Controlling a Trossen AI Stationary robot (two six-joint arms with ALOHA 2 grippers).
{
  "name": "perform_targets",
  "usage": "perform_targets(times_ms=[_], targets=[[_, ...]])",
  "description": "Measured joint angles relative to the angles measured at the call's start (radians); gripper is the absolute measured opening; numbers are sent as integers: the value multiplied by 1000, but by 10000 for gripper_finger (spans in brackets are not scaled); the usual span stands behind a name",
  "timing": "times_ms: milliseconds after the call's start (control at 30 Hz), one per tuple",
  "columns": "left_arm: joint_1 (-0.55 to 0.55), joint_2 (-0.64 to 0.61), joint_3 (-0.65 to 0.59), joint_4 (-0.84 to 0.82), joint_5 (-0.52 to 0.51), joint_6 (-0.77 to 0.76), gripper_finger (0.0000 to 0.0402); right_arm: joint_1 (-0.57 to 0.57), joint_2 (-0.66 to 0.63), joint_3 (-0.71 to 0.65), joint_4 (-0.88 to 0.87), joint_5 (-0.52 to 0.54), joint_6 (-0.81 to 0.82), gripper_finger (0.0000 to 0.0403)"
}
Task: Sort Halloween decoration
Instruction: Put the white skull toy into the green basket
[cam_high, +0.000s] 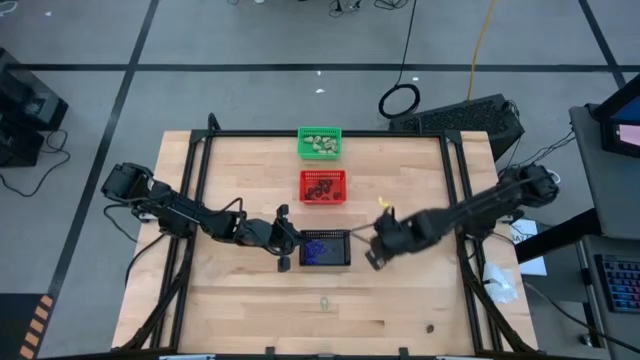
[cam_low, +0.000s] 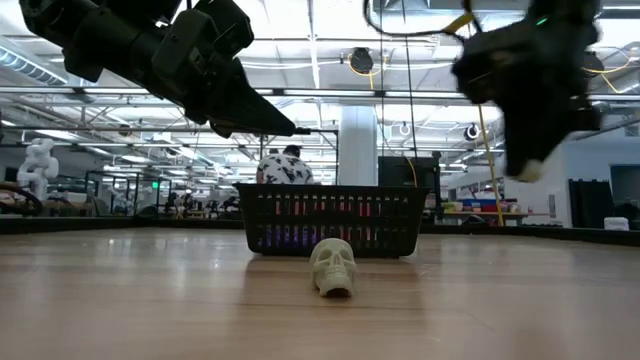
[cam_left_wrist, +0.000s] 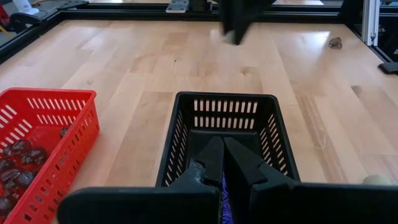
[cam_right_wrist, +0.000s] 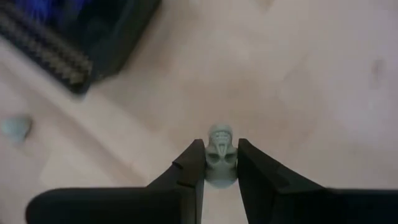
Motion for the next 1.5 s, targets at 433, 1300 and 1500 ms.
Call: perform_targets(times_ms=[433,1300,1500], targets=[[0,0,0,4,0,0,8,-427,27,153,29,40,-567,61],[137,-11,-103,190,78,2,8,-856,619,823,41,-33,-1155,61],[174,-11,-183,301,80,-2,8,-891,725,905,49,-118,-1164,61]])
